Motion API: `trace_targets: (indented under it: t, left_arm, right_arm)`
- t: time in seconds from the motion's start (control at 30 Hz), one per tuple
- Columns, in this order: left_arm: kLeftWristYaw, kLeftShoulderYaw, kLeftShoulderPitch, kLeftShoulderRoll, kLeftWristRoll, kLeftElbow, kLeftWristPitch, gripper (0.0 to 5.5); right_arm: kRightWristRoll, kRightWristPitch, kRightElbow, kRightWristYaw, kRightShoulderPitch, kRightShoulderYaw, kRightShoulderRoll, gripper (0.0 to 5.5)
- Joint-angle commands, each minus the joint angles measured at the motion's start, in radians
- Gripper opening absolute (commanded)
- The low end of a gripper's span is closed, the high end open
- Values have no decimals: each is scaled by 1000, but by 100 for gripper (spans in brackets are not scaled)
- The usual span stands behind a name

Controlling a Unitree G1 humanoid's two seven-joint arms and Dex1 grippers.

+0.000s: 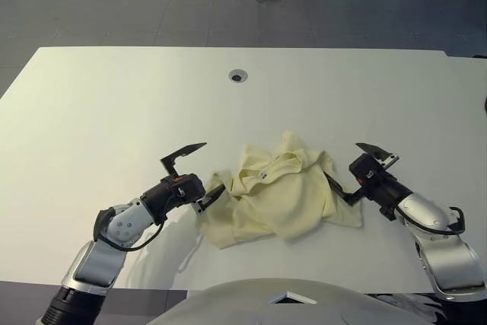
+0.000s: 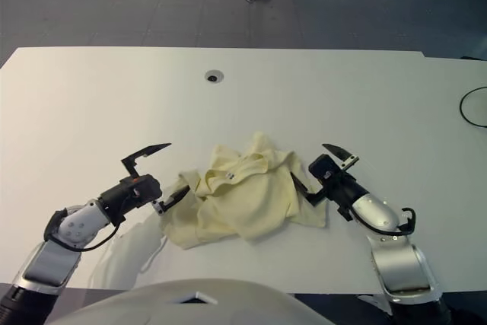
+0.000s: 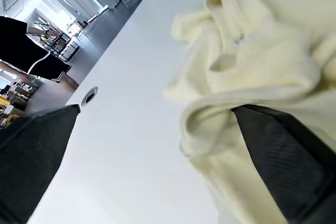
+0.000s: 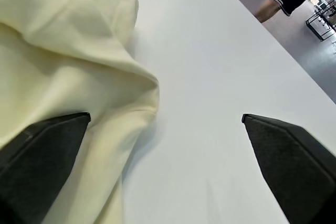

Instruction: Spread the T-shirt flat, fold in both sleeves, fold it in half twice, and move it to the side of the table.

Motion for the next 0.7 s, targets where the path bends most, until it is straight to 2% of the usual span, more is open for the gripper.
trace_targets:
  t: [0.03,0.37,0.7]
  left_arm:
    - [-35,-32,-6,-31,-69,-68,95,540]
    - [-76,-93,50,50,117,-122,115,540]
    - [-138,-127,31,65,140,-162,133,540]
  right_arm:
    - [27,-22,-59,26,-20,-49,-14,537]
    - [-80,-187,-54,158,-50,-35,-184,537]
    - [-142,-227,3,207,-123,71,-183,537]
